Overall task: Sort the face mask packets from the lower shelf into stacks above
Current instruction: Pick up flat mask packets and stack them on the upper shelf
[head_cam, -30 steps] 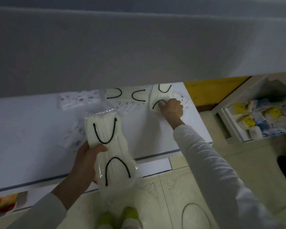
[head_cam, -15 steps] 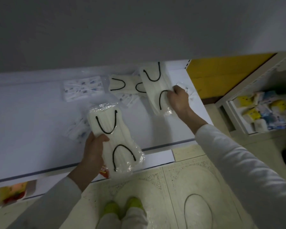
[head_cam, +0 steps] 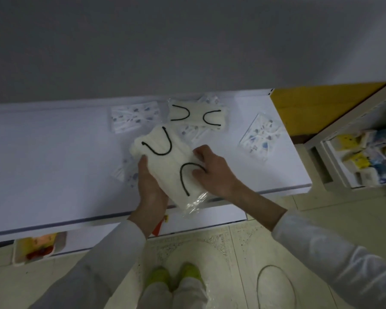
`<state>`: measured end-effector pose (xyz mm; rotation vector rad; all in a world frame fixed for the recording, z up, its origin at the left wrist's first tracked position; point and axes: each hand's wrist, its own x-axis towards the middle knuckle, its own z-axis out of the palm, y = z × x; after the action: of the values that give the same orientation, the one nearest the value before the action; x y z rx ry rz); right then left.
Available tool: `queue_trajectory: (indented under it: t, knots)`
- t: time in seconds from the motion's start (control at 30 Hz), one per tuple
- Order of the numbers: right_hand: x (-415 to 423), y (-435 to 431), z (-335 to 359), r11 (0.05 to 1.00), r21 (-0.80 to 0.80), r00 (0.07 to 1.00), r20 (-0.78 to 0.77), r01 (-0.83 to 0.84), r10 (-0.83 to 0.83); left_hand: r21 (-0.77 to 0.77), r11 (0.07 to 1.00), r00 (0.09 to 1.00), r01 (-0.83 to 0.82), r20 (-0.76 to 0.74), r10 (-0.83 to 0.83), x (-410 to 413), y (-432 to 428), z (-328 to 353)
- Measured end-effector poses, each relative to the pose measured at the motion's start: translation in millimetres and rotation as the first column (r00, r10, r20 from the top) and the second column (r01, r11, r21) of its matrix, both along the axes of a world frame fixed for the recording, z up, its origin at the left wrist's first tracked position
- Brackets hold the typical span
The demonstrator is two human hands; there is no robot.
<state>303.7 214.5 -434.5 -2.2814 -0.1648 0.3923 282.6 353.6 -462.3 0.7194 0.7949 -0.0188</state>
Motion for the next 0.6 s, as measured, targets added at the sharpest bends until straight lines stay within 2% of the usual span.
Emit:
queue_trajectory:
  t: [0.07,0.13,0.23,0.3,0.37,0.4,0.5,0.6]
  knots:
    - [-8,9,-6,0.99,-0.081,0.988,0.095,-0.114,0.122,0.195,0.979,0.997,0.066,-0.054,-0.056,-1,4,-2]
    - [4,10,-9,0.984,-0.129,0.977,0.158,-0.121,0.141,0.323,0.938,0.992,0.123,-0.068,-0.106,-2,11,-4]
    - [59,-5,-24,0.977,-0.201,0.979,0.201,0.065,-0.024,0.372,0.917,0.99,0.143,-0.073,-0.125,-6,26,-1]
    - [103,-24,-36,0.93,-0.264,0.963,0.153,0.256,-0.222,0.412,0.899,0.988,0.152,-0.084,-0.129,-10,37,2]
    - [131,-37,-45,0.837,-0.282,0.879,0.061,0.469,-0.472,0.445,0.878,0.984,0.177,-0.099,-0.148,-16,49,5]
    - [140,-40,-50,0.798,-0.299,0.841,0.025,0.522,-0.541,0.453,0.873,0.983,0.181,-0.094,-0.155,-19,55,5]
    - [146,-31,-60,0.758,-0.373,0.822,0.021,0.535,-0.569,0.47,0.865,0.984,0.176,-0.076,-0.159,-27,71,4]
    - [150,-15,-66,0.673,-0.385,0.737,0.031,0.632,-0.675,0.482,0.86,0.986,0.166,-0.074,-0.149,-32,79,-2]
